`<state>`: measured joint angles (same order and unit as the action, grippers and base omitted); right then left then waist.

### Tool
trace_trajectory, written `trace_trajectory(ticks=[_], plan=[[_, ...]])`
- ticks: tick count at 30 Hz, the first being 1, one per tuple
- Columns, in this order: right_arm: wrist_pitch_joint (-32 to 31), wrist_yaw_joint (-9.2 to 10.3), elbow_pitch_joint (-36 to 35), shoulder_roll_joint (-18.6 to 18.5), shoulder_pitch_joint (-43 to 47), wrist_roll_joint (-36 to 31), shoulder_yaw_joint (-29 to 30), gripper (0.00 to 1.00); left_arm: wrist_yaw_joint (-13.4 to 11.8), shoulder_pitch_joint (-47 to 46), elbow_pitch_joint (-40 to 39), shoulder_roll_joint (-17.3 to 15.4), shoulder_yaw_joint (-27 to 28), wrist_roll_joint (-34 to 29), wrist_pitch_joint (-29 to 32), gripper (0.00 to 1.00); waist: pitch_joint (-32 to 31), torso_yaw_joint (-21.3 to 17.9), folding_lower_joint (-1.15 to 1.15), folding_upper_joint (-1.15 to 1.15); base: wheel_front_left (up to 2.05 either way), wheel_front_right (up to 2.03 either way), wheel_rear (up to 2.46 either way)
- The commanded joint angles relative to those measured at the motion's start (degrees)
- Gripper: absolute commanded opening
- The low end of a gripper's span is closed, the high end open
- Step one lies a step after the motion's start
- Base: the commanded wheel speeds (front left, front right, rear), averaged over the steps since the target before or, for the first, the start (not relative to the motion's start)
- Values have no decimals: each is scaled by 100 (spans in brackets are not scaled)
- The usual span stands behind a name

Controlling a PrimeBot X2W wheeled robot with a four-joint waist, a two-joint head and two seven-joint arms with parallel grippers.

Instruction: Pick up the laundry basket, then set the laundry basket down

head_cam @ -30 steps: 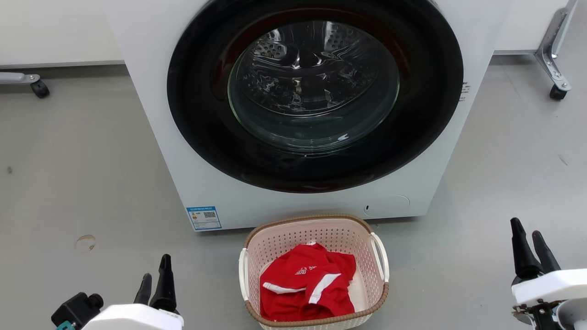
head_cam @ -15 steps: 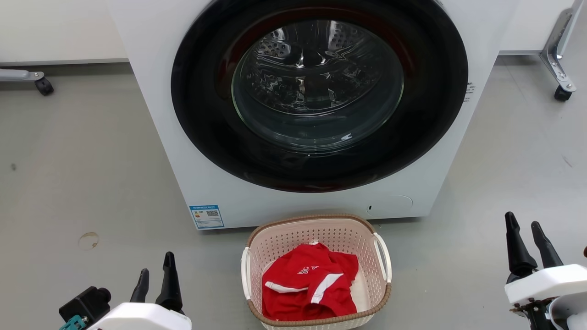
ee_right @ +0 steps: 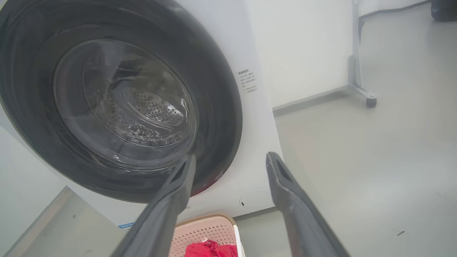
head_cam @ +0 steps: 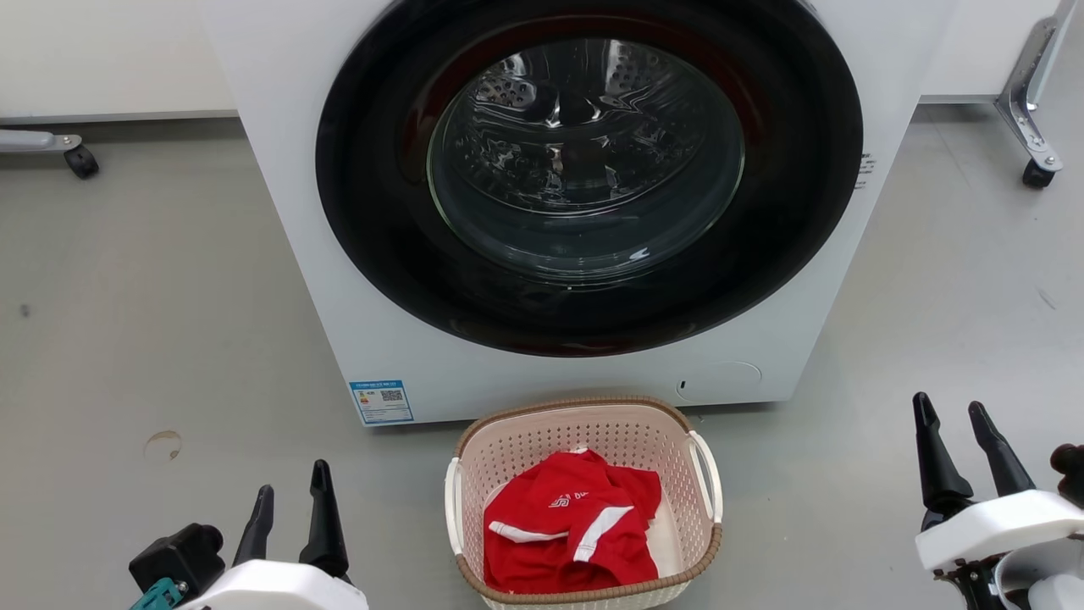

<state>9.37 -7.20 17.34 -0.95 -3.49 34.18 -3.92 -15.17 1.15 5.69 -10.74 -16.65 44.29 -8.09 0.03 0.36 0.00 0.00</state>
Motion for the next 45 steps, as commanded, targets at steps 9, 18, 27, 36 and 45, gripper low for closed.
trace_trajectory(ticks=[9,18,27,36,45], plan=[[255,-24,-141,-157,-418,-637,-213,100,-283,-104,-280,-206,-93,-566,-202,100,-9,0,0,0,0,0,0],[396,-26,-120,-175,-470,-1168,-348,100,-504,-100,-378,-315,-313,-1003,-290,100,-26,13,0,0,0,0,0],[501,-29,-231,-192,-526,-1728,-443,100,-763,-102,-595,-458,-510,-1477,-389,100,-82,17,0,0,0,0,0],[430,-29,-319,-193,-485,-1722,-439,100,-757,-104,-661,-534,-585,-1418,-108,100,-110,35,0,0,0,0,0],[401,-29,-256,-193,-453,-1696,-439,100,-783,-108,-680,-597,-634,-1410,36,100,-117,47,0,0,0,0,0]])
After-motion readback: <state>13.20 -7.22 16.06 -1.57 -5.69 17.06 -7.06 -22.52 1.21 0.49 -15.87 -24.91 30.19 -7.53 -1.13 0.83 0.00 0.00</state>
